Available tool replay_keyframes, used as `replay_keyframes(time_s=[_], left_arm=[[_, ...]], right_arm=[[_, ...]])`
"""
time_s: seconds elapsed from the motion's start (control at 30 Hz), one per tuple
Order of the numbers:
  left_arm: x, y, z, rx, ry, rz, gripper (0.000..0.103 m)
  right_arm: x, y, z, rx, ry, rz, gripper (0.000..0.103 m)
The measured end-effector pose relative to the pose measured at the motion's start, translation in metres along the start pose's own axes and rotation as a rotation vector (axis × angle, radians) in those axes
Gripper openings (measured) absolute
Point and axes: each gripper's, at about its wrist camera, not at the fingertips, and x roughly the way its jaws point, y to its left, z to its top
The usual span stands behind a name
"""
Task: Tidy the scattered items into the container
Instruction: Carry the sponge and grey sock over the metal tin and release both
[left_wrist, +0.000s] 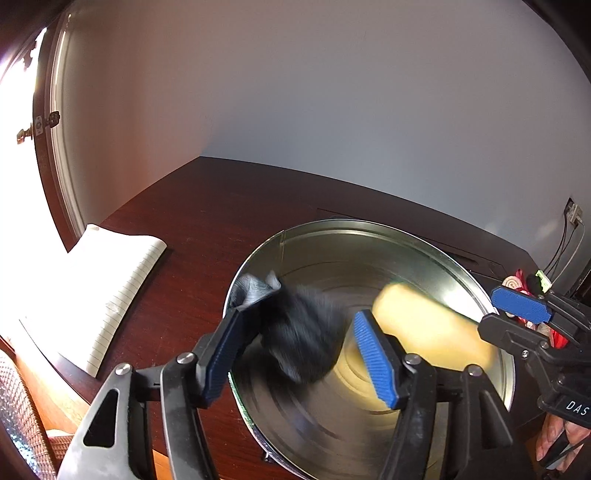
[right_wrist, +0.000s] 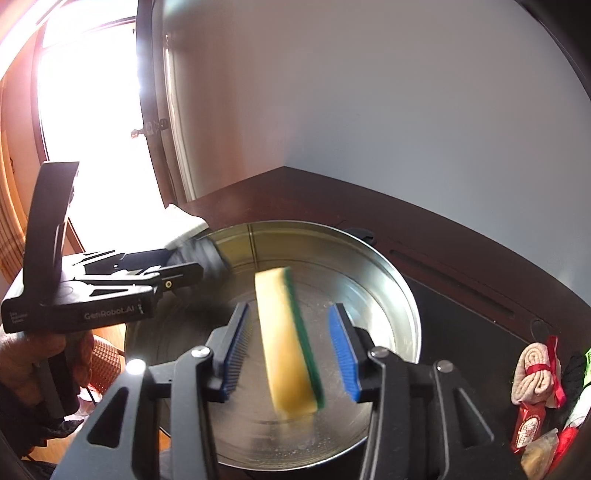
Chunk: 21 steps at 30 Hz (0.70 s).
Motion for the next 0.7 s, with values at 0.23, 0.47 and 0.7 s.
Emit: replay_keyframes(time_s=[0.23, 0.47, 0.7], left_arm=[[0.0, 0.0, -0.002, -0.019, 0.015, -0.004, 0.066], [-0.002, -0.01, -0.001, -0.015, 0.027, -0.023, 0.066], [-0.025, -0.052, 0.001, 0.003, -0.047, -0.108, 0.086]], right_arm=[[-0.002, -0.005, -0.003, 0.022, -0.011, 0.004, 0.047], [-0.019, -0.012, -0.01, 0.06, -0.066, -0.012, 0.047], [-0.061, -0.034, -0.027, 0.128, -0.144, -0.076, 0.063]])
